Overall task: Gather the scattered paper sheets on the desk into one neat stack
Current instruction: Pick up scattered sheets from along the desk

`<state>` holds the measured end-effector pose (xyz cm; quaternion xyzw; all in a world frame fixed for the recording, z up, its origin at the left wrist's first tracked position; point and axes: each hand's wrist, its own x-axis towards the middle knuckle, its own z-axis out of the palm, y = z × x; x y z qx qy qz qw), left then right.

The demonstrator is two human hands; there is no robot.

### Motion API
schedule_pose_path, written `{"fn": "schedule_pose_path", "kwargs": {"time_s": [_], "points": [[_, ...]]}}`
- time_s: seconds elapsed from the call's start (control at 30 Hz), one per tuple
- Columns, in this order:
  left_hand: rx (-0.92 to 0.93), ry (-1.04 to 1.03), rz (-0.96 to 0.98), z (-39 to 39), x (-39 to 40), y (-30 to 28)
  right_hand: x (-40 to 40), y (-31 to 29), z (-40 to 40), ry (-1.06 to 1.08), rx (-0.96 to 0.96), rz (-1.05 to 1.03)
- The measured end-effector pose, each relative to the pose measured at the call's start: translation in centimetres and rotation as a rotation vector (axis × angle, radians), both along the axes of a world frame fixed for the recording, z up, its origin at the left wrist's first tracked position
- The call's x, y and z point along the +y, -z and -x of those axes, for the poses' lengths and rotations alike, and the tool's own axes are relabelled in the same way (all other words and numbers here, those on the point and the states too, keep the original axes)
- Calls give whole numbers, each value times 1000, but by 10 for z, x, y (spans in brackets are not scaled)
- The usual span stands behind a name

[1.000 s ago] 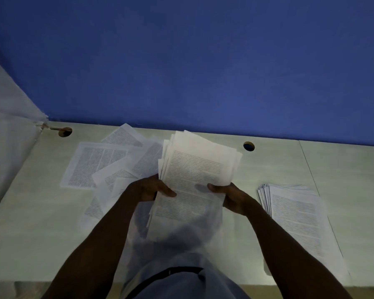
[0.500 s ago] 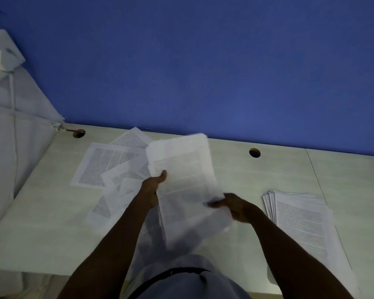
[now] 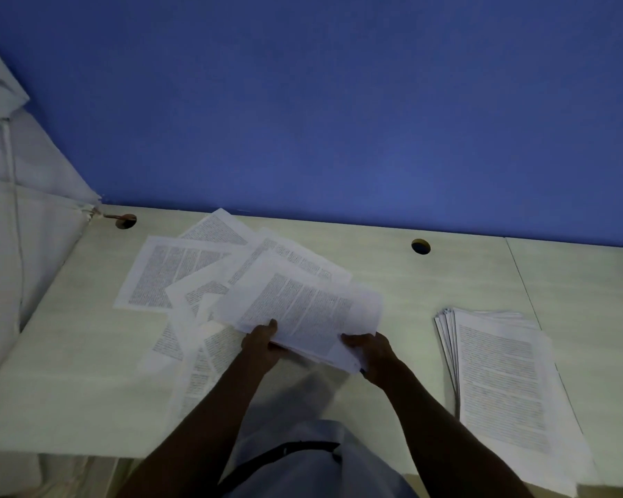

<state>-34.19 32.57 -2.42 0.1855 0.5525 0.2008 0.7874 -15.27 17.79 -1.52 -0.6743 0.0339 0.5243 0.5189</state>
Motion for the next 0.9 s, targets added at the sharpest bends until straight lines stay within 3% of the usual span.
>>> {"fn": "schedule_pose_path", "kwargs": {"time_s": [0.23,0.47,0.53,0.73,0.9], "points": [[-21,55,53,78,80,-72,-33,-5,-46,-112,196,-94],[97,671,-108,57,109,-119,-27,-19,-54,-234,303,-226],[142,773,-183,36,92,-123,-15,-27,-38,-293,215,-213],[177,807,-216,28,73,-91,-19,-33,-20,-265,96,-324],[5,723,-42,9,58,-79,-40,-35,-25,-132,64,-333]]}}
